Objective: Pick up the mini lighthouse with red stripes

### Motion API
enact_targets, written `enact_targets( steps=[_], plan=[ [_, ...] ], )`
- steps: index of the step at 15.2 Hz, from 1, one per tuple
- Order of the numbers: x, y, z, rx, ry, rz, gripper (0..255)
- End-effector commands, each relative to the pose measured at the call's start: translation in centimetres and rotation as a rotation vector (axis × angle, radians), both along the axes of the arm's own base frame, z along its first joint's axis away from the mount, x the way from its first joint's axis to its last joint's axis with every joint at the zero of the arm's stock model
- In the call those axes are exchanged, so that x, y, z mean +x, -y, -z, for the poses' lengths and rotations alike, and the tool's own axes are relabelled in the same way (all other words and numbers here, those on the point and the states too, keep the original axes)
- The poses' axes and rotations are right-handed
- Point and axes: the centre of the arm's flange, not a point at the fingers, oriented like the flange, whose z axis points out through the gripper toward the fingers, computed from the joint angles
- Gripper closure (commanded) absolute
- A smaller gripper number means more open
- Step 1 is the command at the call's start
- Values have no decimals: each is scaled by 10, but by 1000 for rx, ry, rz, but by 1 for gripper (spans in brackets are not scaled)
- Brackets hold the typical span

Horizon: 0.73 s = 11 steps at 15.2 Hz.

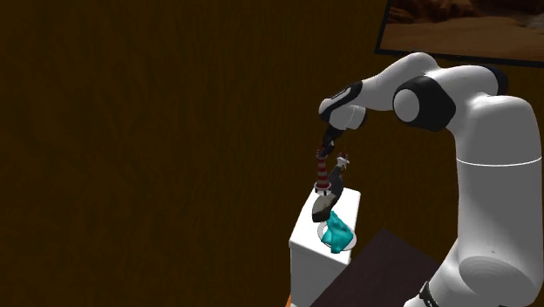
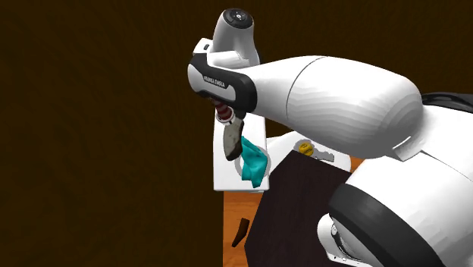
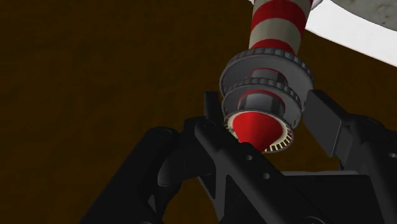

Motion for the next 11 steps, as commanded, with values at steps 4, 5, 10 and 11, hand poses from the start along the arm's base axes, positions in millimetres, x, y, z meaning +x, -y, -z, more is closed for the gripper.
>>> enact_targets(
  steps=[4, 5, 10, 11],
  plan=[
    [5, -4, -31, -2, 11, -9, 255],
    [5, -4, -36, -2, 11, -9, 255],
    [5, -4, -58, -2, 11, -9, 255],
    [5, -4, -58, -2, 11, -9, 255]
  ],
)
